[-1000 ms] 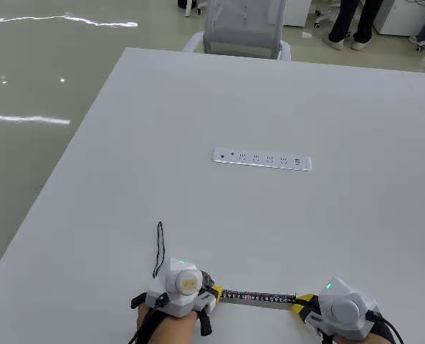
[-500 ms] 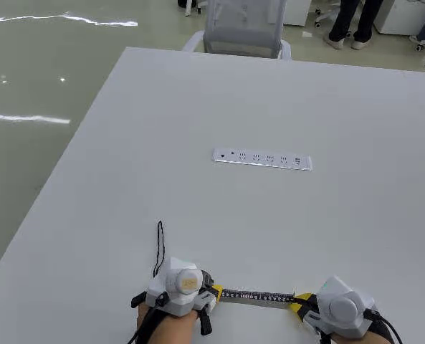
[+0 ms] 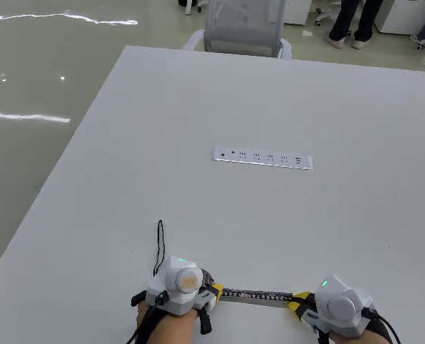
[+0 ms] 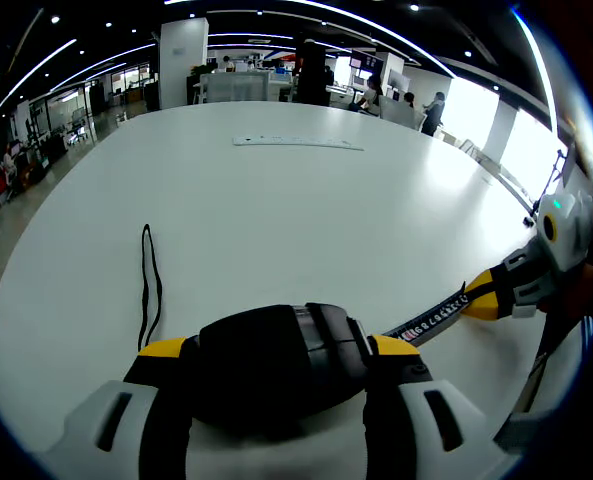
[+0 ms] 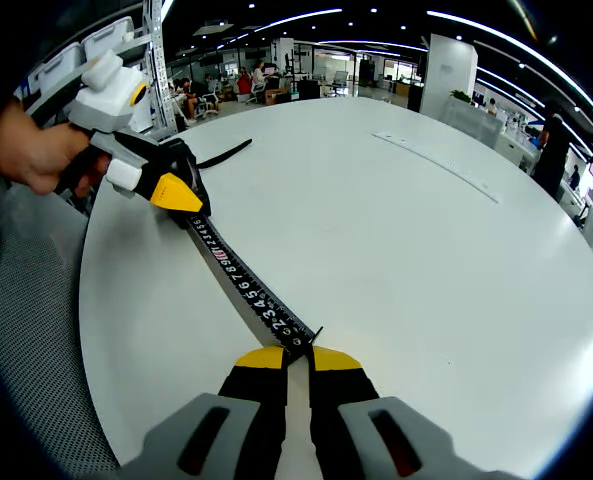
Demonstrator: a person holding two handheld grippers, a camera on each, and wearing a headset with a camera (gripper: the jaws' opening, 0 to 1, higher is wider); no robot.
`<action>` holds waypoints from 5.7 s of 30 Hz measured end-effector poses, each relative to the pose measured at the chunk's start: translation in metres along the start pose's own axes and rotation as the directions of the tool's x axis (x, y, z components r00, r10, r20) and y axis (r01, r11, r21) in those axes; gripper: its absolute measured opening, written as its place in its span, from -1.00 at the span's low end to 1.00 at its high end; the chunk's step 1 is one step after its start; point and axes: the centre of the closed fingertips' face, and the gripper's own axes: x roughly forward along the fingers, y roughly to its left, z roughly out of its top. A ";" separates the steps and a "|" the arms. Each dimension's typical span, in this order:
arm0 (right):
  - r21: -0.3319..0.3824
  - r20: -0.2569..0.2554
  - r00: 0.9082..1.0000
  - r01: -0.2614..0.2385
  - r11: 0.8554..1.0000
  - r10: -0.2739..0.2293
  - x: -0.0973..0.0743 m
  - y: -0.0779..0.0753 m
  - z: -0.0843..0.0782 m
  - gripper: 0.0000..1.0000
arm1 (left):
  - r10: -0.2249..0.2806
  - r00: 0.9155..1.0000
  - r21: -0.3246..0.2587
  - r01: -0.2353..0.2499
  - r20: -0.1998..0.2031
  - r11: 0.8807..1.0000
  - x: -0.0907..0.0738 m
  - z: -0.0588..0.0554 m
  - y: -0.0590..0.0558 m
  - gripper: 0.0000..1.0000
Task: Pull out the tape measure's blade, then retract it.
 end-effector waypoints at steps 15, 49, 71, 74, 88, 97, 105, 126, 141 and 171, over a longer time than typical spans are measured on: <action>0.004 0.002 1.000 -0.002 1.000 0.002 0.002 0.002 0.002 -0.88 | 0.001 1.000 0.000 -0.001 0.002 1.000 0.000 0.000 0.000 0.35; 0.005 0.003 1.000 -0.006 1.000 0.006 0.009 0.011 0.012 -0.88 | 0.001 1.000 -0.002 -0.001 0.005 1.000 -0.001 0.001 0.000 0.35; 0.001 0.004 1.000 -0.014 1.000 0.014 0.016 0.016 0.017 -0.88 | 0.000 1.000 -0.002 0.000 0.004 1.000 0.001 0.001 0.000 0.35; 0.002 0.005 1.000 -0.016 1.000 0.016 0.017 0.018 0.018 -0.88 | -0.001 1.000 -0.002 0.001 0.004 1.000 0.001 0.001 0.000 0.35; 0.000 0.002 1.000 -0.028 1.000 0.028 0.019 0.022 0.022 -0.88 | -0.002 1.000 0.000 0.002 0.000 1.000 0.001 0.000 0.000 0.35; 0.001 0.003 0.999 -0.034 0.999 0.034 0.020 0.025 0.022 -0.88 | -0.004 1.000 0.000 0.004 0.000 1.000 0.001 -0.001 -0.001 0.35; 0.001 0.003 0.999 -0.037 0.999 0.037 0.021 0.025 0.023 -0.88 | -0.003 1.000 0.001 0.003 0.003 1.000 0.001 0.000 -0.001 0.35; 0.007 0.008 0.999 -0.044 0.999 0.044 0.024 0.031 0.027 -0.88 | -0.003 1.000 0.000 0.003 0.006 1.000 0.000 -0.001 -0.001 0.35; 0.006 0.008 0.999 -0.046 0.999 0.046 0.026 0.032 0.029 -0.88 | -0.003 1.000 -0.001 0.003 0.004 1.000 -0.001 0.000 -0.001 0.35; 0.002 0.007 0.998 -0.057 0.998 0.057 0.031 0.040 0.035 -0.87 | -0.007 1.000 0.002 0.007 0.005 1.000 0.000 -0.001 -0.001 0.35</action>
